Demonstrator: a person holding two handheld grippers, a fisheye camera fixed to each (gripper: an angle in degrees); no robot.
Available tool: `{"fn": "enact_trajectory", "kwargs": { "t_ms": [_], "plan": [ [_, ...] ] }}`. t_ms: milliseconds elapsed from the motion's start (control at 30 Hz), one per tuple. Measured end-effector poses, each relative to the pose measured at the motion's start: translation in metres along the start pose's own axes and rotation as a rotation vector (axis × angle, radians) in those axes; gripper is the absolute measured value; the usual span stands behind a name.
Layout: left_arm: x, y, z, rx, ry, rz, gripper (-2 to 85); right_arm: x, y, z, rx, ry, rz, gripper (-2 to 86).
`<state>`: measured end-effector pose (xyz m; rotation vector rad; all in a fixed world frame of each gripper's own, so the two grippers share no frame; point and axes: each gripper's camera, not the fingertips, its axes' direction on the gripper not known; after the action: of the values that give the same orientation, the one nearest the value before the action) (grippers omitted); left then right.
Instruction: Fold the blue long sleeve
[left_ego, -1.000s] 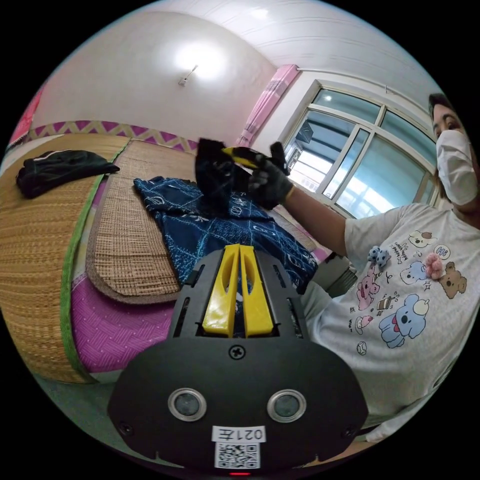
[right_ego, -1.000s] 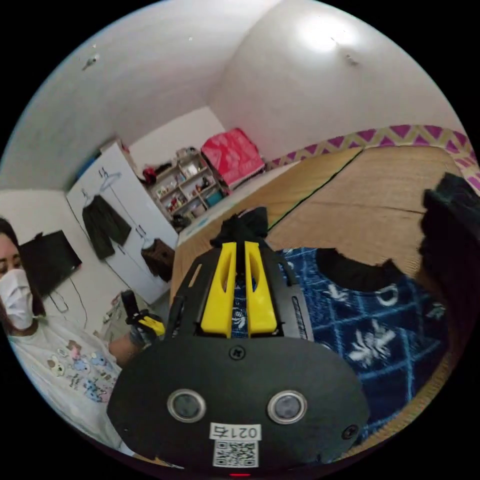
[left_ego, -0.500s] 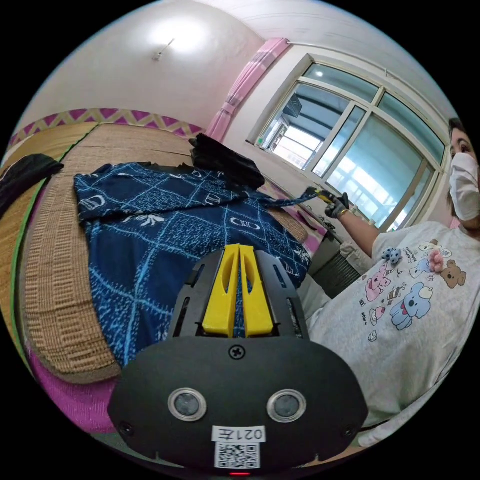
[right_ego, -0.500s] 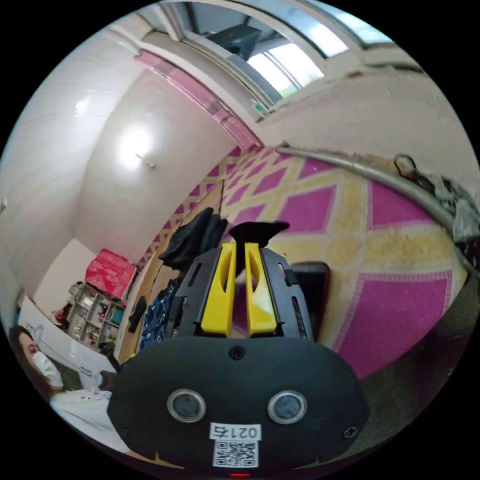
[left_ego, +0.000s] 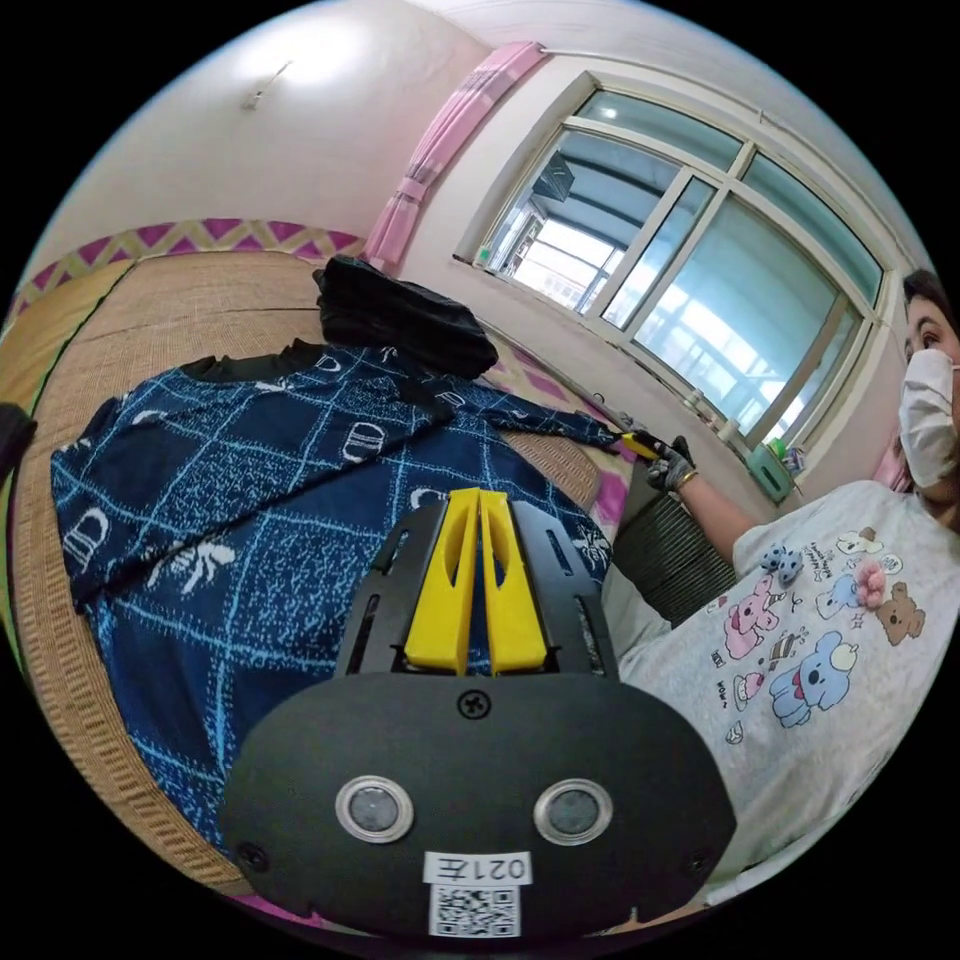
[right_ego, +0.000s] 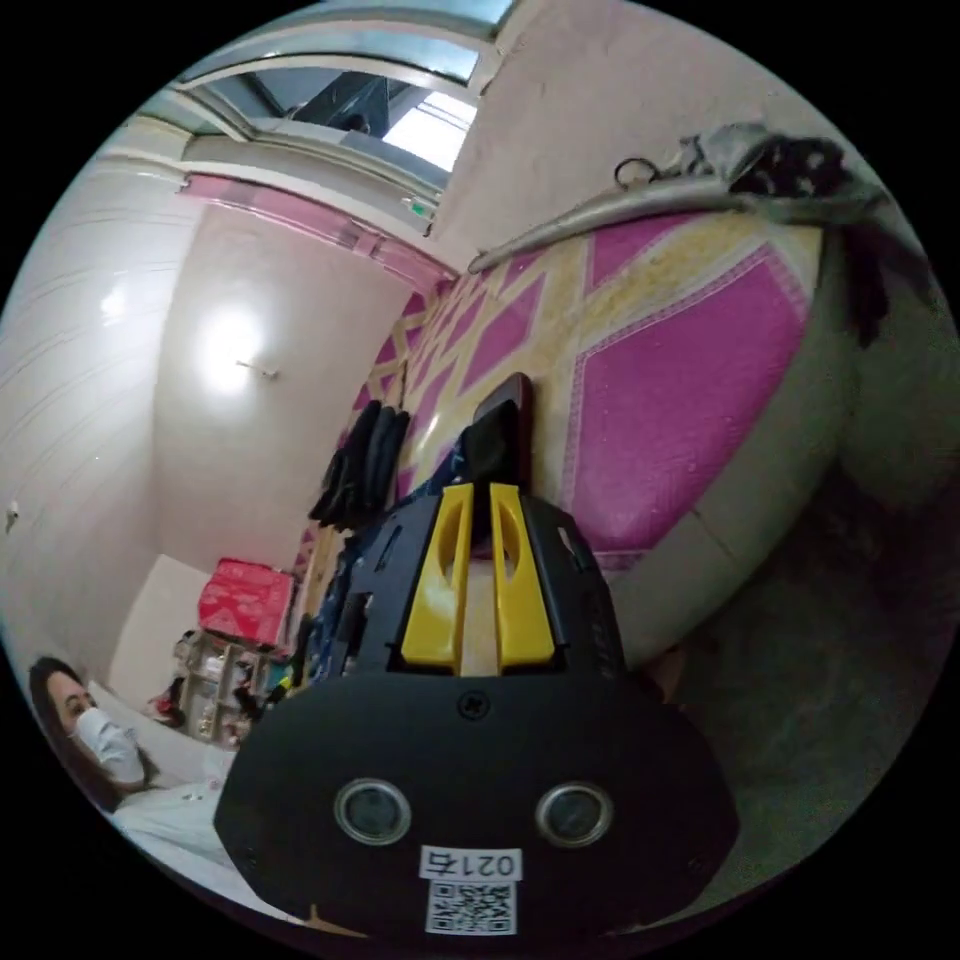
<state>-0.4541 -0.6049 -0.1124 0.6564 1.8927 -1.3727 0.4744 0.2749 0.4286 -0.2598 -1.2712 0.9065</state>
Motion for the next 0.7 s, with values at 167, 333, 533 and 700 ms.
{"fn": "enact_trajectory", "kwargs": {
  "t_ms": [167,333,533,700],
  "plan": [
    [0.004,-0.037,0.032,-0.035,-0.150,0.045,0.3,-0.093,0.016,0.011,0.082,0.220,-0.273,5.0],
    [0.015,-0.094,0.111,-0.166,-0.265,0.244,7.1,-0.174,0.042,0.100,-0.060,0.161,-0.602,5.8],
    [0.021,-0.135,0.168,-0.305,-0.381,0.393,7.6,-0.221,0.075,0.198,-0.213,0.190,-0.795,4.8],
    [0.000,-0.159,0.123,-0.239,-0.354,0.269,0.5,-0.231,0.084,0.232,-0.305,0.210,-0.807,2.5]
  ]
}}
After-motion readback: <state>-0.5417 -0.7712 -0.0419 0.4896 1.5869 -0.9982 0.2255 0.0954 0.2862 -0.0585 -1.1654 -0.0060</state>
